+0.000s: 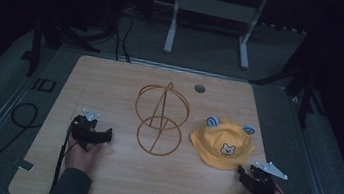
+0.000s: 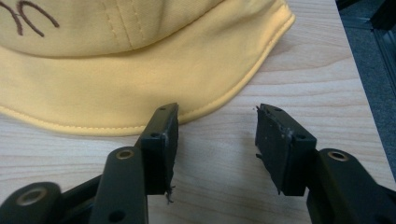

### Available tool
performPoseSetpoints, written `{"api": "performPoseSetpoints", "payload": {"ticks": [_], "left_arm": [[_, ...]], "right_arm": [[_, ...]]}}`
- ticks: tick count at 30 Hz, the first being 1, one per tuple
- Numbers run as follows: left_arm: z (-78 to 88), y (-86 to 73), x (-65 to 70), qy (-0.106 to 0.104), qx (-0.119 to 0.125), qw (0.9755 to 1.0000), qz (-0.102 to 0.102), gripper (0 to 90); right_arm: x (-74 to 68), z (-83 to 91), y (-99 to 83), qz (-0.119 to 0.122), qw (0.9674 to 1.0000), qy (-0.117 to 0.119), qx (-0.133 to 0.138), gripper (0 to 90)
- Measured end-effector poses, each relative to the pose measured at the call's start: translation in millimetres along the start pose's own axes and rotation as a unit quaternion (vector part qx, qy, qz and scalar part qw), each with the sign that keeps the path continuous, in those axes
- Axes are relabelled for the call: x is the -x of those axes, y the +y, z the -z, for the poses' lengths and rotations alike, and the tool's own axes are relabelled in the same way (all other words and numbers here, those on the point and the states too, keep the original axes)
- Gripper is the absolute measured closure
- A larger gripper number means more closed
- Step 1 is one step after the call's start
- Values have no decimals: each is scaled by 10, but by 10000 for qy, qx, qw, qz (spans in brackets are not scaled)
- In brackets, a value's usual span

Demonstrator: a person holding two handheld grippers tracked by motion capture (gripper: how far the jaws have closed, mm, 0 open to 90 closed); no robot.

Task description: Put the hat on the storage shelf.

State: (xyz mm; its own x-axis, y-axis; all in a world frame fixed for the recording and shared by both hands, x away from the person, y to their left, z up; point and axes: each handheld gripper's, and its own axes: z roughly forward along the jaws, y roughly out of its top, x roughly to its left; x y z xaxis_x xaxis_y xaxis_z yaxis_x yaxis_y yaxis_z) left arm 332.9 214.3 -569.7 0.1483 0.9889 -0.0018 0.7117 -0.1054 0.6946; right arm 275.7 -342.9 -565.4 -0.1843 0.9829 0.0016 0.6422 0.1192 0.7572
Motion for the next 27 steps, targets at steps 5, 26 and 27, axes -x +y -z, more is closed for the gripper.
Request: {"api": "performPoseSetpoints", "payload": {"ticks": [5,26,27], "left_arm": [[0,0,0,0,1,10000,0,69],[1,-3,3,14,6,10000,20,70],[2,-3,4,15,6,10000,20,70]], "right_arm": [[0,0,1,-25,10000,-11,-9,475],[1,-4,4,-76,10000,-43,-8,484],[2,-3,4,-90,9999,-56,-7,488]]}}
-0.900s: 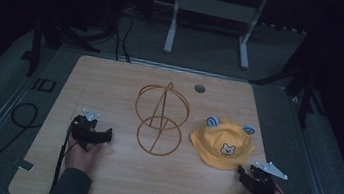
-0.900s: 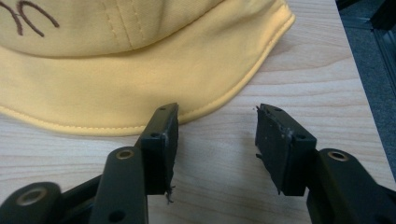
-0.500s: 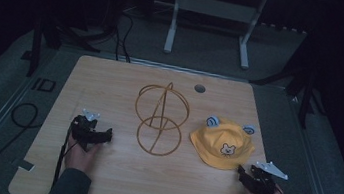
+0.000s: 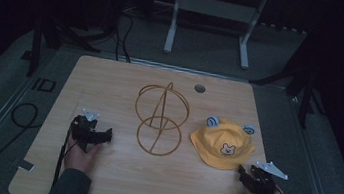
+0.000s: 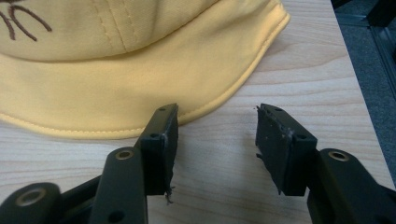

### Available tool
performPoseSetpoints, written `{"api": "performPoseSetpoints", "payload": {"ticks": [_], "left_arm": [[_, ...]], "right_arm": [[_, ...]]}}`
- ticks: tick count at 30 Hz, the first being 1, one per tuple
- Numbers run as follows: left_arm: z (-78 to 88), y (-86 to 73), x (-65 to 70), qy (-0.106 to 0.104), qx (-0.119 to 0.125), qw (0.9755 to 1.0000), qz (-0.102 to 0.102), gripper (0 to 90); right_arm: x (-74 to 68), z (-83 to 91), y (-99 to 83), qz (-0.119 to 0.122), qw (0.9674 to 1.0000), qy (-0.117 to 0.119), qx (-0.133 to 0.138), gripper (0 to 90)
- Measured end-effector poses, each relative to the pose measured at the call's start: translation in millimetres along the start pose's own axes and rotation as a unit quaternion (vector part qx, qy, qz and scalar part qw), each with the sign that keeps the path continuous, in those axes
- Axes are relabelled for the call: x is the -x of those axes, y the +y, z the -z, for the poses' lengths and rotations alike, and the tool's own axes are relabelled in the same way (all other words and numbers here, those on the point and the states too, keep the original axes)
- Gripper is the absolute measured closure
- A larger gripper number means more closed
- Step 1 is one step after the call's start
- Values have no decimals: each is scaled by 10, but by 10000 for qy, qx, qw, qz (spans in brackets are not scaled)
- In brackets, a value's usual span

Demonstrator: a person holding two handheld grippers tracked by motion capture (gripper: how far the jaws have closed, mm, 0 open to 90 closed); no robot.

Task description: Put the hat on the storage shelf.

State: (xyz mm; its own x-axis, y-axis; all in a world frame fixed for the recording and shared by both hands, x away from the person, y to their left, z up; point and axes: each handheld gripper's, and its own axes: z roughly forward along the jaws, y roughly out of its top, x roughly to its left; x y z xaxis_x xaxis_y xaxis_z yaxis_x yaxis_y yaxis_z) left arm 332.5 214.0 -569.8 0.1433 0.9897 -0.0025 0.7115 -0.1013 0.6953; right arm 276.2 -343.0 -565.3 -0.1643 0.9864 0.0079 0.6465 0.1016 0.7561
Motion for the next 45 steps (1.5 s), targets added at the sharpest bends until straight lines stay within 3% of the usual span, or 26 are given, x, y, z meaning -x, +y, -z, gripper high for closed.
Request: {"api": "performPoseSetpoints", "payload": {"ticks": [13,18,25,27,34,39,45], "left_arm": [[1,-1,4,15,0,10000,19,70],[2,-2,8,25,0,10000,34,71],[3,-2,10,31,-2,10000,42,71],[3,-2,11,31,-2,10000,45,71],[2,-2,13,39,-1,10000,51,71],[2,-1,14,40,0,10000,54,71],[1,-1,14,42,-1,10000,55,71]], "right_arm": [[11,33,-26,146,9998,147,4,514],[31,134,-41,366,9982,402,-247,553],[14,273,7,770,9951,501,-371,533],[10,388,74,1030,9923,606,-318,533],[24,539,256,1248,9897,706,-45,528],[1,603,422,1579,9840,823,35,529],[-76,646,589,1985,9750,995,68,524]]}}
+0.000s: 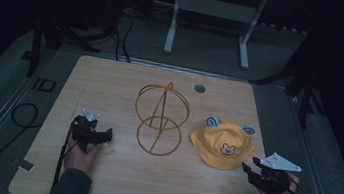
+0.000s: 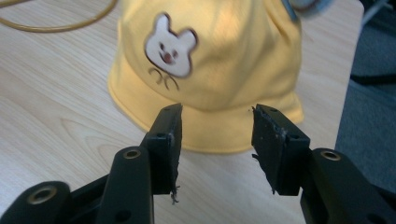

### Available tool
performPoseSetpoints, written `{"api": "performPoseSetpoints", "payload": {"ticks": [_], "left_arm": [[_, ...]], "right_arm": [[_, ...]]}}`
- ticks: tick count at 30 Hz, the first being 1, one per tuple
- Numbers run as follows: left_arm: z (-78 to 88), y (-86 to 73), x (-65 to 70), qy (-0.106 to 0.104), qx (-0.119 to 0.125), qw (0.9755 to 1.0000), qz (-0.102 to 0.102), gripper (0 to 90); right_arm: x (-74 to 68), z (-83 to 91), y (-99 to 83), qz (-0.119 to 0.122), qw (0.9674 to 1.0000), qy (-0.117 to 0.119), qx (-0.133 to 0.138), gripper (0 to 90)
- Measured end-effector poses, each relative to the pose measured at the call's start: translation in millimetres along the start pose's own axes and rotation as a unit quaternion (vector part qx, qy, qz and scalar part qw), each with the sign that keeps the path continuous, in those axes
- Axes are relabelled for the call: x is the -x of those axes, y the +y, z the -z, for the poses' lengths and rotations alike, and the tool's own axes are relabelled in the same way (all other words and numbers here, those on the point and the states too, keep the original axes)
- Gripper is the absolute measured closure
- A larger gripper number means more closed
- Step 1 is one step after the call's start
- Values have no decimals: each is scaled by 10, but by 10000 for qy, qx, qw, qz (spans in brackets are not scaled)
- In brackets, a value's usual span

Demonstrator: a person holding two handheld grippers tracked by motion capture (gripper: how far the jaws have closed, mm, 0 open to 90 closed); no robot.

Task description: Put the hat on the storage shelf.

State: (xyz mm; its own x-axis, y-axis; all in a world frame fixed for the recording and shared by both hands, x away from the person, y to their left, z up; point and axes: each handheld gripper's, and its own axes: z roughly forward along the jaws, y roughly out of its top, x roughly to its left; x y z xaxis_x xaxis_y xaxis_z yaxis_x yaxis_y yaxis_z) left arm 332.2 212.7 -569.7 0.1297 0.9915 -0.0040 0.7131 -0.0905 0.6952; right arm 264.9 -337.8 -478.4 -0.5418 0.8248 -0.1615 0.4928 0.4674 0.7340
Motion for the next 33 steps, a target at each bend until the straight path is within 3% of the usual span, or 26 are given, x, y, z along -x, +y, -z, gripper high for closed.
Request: {"api": "performPoseSetpoints", "payload": {"ticks": [6,13,22,24,33], "left_arm": [[-1,0,0,0,4,10000,2,71],[-1,1,0,1,3,10000,-4,71],[-2,1,0,2,4,10000,-4,71],[-2,1,0,1,5,10000,-2,71],[-5,4,1,4,7,10000,1,71]], "right_arm": [[-6,12,189,295,9995,126,-19,506],[13,-19,389,678,9967,427,-132,503],[12,-49,589,1068,9928,478,-255,507],[-3,-71,650,1239,9906,483,-322,506],[28,-101,819,1488,9865,539,-426,513]]}}
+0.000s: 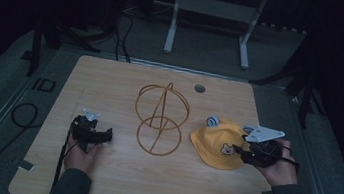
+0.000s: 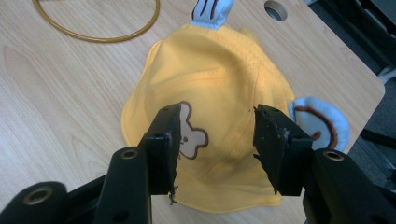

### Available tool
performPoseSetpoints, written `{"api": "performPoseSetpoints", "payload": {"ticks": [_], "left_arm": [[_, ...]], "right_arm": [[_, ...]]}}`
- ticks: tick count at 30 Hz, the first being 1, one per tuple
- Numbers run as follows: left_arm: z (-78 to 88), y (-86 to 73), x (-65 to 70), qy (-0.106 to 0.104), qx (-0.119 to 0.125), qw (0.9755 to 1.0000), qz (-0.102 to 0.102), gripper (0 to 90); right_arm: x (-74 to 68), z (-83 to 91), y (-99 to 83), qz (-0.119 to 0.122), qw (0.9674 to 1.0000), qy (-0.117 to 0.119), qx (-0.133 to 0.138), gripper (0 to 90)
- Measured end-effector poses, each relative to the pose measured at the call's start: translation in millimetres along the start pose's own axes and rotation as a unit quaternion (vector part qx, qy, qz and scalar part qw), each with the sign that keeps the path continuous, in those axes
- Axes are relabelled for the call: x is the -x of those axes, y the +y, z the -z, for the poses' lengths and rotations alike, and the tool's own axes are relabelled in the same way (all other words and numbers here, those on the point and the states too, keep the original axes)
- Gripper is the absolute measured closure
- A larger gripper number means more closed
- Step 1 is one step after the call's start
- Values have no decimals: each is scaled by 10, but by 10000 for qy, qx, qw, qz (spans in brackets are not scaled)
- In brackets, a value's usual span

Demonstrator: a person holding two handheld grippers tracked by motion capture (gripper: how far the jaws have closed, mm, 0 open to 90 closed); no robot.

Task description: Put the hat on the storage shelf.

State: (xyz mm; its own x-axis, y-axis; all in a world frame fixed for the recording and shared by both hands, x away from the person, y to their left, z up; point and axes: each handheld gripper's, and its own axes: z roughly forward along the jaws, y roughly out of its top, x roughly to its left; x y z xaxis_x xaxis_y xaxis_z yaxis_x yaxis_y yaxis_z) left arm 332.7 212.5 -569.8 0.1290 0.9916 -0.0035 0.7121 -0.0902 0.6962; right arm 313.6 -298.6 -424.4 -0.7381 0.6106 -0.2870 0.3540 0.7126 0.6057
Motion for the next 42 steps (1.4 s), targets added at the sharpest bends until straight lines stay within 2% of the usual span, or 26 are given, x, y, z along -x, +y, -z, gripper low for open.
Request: {"api": "performPoseSetpoints", "payload": {"ticks": [9,17,24,30,36,42], "left_arm": [[-1,4,0,3,-10,10000,-6,71],[-1,4,0,4,-11,10000,-6,72],[-3,5,2,4,0,10000,9,72],[-2,5,1,3,-9,10000,7,72],[-3,5,2,3,-4,10000,10,72],[-3,5,1,4,2,10000,2,72]], "right_arm": [[60,-30,94,83,9999,28,-82,511],[152,-115,236,170,9995,1,-283,457],[190,-196,324,242,9985,76,-493,389],[215,-271,381,342,9970,49,-688,355],[278,-314,416,263,9967,42,-769,339],[298,-380,461,320,9949,73,-952,300]]}}
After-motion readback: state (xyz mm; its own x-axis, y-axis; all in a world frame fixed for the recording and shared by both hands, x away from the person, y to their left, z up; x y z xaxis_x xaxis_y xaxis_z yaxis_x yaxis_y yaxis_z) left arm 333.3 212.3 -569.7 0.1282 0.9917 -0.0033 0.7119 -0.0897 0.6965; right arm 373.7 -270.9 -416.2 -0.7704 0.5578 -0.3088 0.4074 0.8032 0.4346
